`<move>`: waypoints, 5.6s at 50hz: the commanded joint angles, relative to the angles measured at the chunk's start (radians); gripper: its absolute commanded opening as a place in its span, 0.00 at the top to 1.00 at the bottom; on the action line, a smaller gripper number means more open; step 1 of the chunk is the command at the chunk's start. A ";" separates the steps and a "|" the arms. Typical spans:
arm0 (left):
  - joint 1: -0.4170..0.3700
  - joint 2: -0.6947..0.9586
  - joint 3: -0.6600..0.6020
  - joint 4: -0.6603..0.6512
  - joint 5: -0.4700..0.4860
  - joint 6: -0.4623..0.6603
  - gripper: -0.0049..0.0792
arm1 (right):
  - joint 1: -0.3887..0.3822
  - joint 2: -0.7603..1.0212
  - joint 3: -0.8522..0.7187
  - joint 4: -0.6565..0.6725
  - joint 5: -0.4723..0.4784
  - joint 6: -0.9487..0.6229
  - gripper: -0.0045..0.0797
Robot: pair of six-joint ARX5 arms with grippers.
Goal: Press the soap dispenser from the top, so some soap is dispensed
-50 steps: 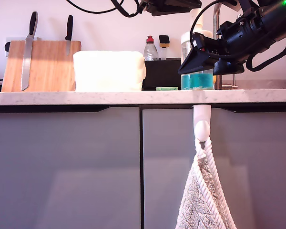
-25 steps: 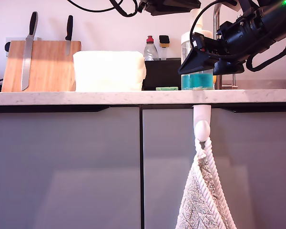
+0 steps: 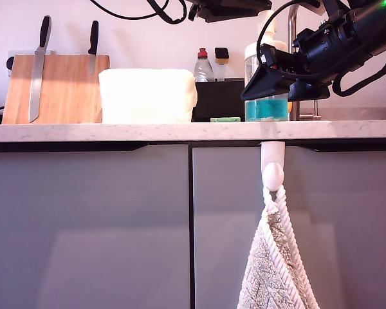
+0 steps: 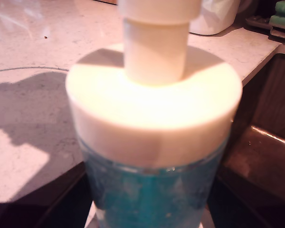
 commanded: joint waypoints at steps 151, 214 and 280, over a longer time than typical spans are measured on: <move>0.014 0.103 0.127 -0.193 0.004 0.055 0.80 | 0.005 0.002 -0.011 -0.018 0.002 -0.009 0.72; 0.001 0.187 0.127 -0.328 -0.051 0.126 0.80 | 0.004 0.002 -0.011 -0.029 0.005 -0.017 0.72; 0.002 0.178 0.157 -0.369 0.035 0.147 0.80 | 0.005 0.002 -0.011 -0.045 0.002 -0.042 0.72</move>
